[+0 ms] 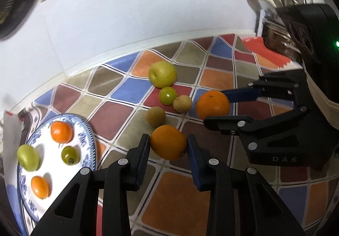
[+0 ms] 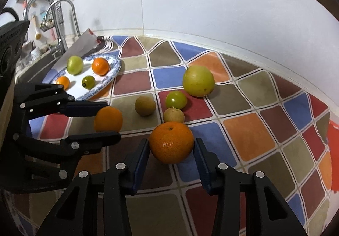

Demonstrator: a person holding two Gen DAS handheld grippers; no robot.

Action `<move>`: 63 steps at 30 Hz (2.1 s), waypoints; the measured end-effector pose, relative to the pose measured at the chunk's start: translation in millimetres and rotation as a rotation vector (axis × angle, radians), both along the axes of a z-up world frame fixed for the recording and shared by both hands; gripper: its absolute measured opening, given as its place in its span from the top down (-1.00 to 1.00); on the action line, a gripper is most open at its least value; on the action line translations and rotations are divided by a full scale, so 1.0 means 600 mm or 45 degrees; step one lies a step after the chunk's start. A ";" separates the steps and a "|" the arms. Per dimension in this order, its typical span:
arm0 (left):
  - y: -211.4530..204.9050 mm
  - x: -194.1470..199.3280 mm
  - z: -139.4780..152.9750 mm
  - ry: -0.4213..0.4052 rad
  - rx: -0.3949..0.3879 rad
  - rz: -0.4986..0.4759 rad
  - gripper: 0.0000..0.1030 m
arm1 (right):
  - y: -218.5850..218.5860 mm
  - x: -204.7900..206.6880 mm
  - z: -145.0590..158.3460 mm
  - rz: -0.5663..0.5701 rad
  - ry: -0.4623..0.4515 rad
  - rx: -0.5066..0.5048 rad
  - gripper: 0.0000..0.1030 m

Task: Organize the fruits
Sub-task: 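Grasp a mandarin with the left gripper while the right gripper grasps a large orange, then carry the mandarin and large orange in both grippers over the plate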

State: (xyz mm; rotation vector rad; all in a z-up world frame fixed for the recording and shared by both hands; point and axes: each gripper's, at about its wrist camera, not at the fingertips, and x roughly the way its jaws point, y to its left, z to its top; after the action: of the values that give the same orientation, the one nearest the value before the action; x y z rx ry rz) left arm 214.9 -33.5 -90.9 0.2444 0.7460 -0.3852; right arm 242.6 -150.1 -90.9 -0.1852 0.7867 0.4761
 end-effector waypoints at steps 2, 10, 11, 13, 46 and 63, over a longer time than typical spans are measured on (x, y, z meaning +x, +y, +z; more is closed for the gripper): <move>0.006 -0.009 0.009 -0.013 -0.020 0.028 0.32 | -0.003 -0.009 0.010 -0.023 -0.009 0.021 0.15; 0.027 -0.055 0.051 -0.091 -0.069 0.090 0.32 | -0.001 -0.051 0.060 -0.066 -0.083 0.075 0.15; 0.030 -0.062 0.057 -0.101 -0.075 0.098 0.32 | 0.001 -0.056 0.066 -0.066 -0.094 0.079 0.15; 0.037 -0.071 0.064 -0.118 -0.086 0.114 0.32 | 0.005 -0.067 0.079 -0.070 -0.115 0.084 0.15; 0.237 -0.186 0.134 -0.280 -0.072 0.465 0.32 | 0.196 -0.151 0.147 0.103 -0.215 0.181 0.15; 0.329 -0.115 0.107 -0.246 -0.029 0.545 0.32 | 0.309 -0.072 0.133 0.212 -0.180 0.153 0.15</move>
State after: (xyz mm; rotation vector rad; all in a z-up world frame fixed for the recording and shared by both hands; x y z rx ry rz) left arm 146.2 163.6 -26.5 0.0936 0.5839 0.0363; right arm 199.1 35.4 -11.2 -0.1709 0.6048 0.6587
